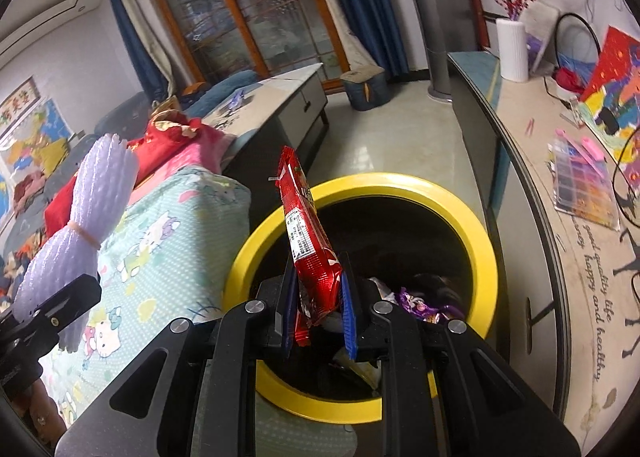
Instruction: Collect trash
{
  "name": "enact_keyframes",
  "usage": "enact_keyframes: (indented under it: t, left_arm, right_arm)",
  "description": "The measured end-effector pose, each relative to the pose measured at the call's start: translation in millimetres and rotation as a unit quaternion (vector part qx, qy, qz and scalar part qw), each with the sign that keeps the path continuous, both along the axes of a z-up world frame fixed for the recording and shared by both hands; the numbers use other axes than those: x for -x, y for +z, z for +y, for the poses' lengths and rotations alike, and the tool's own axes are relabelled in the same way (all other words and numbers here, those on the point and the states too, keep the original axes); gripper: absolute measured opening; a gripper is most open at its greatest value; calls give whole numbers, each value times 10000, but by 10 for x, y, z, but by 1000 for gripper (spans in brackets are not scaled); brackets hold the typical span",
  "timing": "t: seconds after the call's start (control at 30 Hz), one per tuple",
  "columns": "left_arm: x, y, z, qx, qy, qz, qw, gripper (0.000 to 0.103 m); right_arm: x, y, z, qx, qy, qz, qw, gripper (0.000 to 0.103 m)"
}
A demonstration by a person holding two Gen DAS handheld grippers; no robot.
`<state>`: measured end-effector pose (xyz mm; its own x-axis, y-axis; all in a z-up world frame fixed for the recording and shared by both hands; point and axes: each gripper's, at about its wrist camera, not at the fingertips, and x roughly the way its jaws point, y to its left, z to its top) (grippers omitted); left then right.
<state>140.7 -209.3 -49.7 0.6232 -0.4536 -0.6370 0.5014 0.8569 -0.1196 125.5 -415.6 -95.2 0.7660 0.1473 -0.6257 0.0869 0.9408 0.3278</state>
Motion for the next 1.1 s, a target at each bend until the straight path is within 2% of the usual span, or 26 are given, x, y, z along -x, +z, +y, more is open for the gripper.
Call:
enact_keyframes:
  t: [0.53,0.63,0.7,0.77,0.83,0.87,0.9,0.97,1.03,1.1]
  left_arm:
    - [-223,-222,-405,-188,-329,287,9989,26]
    - [-297,-285,-440,-228,-364,372,9984,30]
    - [-347,-315,-453,-245,-365,419,9982,43]
    - [-398,-342,-461,-252,-352,462,9980,52]
    - [-422,-339,-448,-240,-279,437,9984,64]
    - [-433,-333,-443,-213,-257,450,9984,75]
    - [-448,-326,-430,-162,-233,475,9985,79]
    - [-457,-298,-389,-89,-159,456,9988,83]
    - [-461,-272,-350,-41,-94,450,9989,92]
    - [-451,-234,-313,8,-52,419,9991,92]
  right_arm:
    - [74,-155,-265,-322,-231,163,9991,20]
    - [74,-186,-287,-369,-267,192,9988,25]
    - [78,-193,-303,-402,-322,206,9985,31]
    - [91,-195,-323,-403,-372,209,9983,32]
    - [109,-191,-338,-376,-420,188,9982,37]
    - [125,-181,-346,-347,-451,165,9982,39]
    - [137,-172,-351,-313,-473,152,9983,42]
    - [175,-154,-360,-227,-542,121,9982,46]
    - [200,-136,-367,-183,-561,102,9982,48]
    - [244,-85,-354,-106,-580,41,9983,55]
